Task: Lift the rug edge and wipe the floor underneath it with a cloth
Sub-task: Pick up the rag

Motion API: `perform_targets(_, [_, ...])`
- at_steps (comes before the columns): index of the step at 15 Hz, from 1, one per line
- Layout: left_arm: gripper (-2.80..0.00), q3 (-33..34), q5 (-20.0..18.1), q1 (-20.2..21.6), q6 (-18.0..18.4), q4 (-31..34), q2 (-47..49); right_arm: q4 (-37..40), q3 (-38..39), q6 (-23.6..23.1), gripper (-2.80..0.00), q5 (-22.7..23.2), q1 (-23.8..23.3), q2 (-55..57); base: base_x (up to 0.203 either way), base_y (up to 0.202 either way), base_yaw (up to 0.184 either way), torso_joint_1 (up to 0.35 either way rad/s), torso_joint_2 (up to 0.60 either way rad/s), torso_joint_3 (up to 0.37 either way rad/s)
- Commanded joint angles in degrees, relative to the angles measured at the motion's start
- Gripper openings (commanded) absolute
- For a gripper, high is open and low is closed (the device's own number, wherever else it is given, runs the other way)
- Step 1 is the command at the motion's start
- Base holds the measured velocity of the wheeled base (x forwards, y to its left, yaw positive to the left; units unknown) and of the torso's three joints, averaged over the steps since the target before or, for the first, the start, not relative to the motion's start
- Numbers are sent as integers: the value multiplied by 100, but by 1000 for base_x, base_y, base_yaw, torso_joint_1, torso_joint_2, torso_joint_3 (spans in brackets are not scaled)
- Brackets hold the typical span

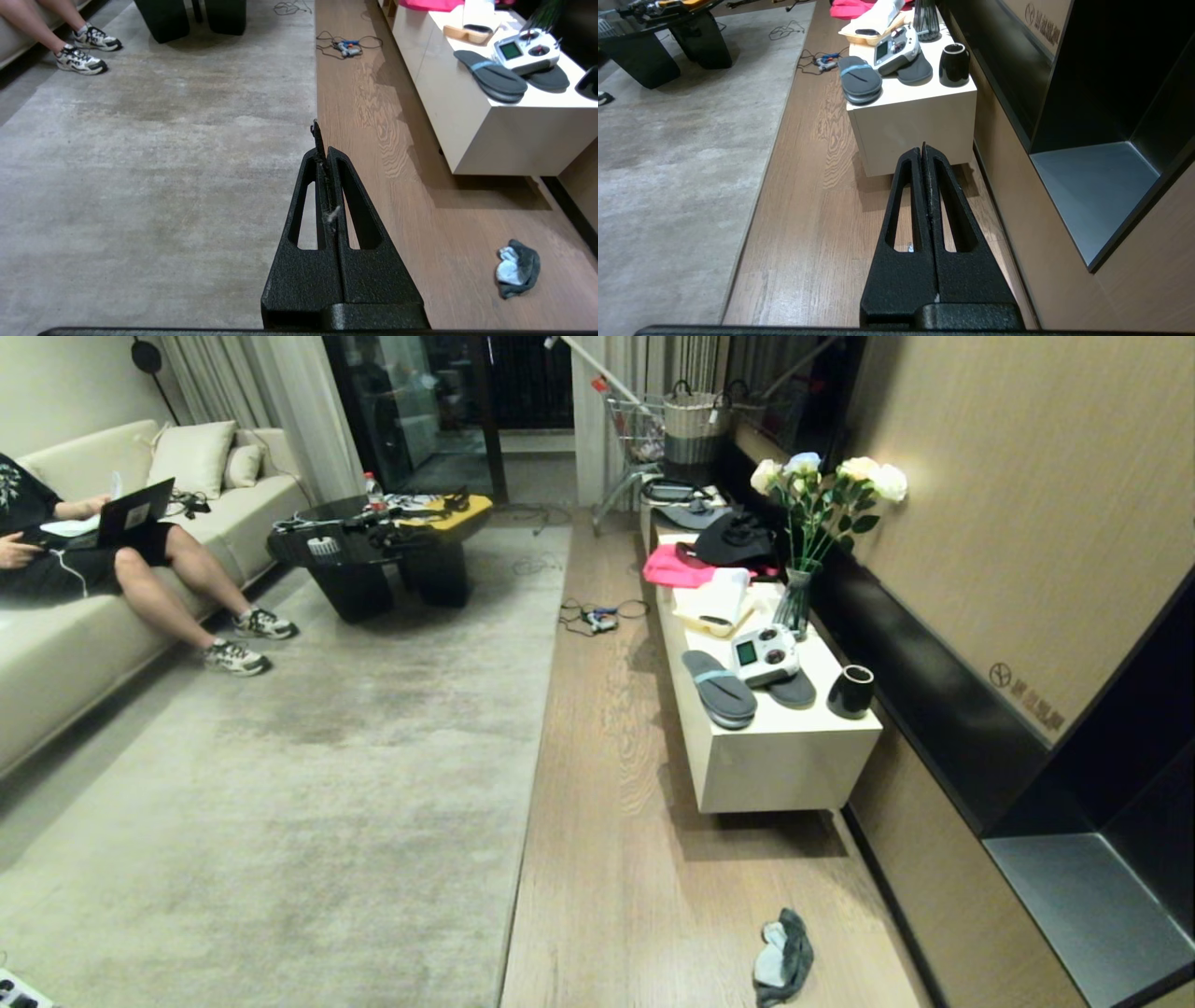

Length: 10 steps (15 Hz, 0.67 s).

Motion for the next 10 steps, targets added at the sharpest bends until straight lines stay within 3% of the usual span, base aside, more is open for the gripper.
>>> perform_targets(1, [-280, 0, 2, 1, -3, -2, 6, -4, 0, 5, -280, -1, 2, 9, 0, 0, 0, -109, 476, 373])
perform_targets(10, [-280, 0, 2, 1, -3, -2, 1, -4, 0, 5, -280, -1, 2, 9, 0, 0, 0, -55, 451, 396])
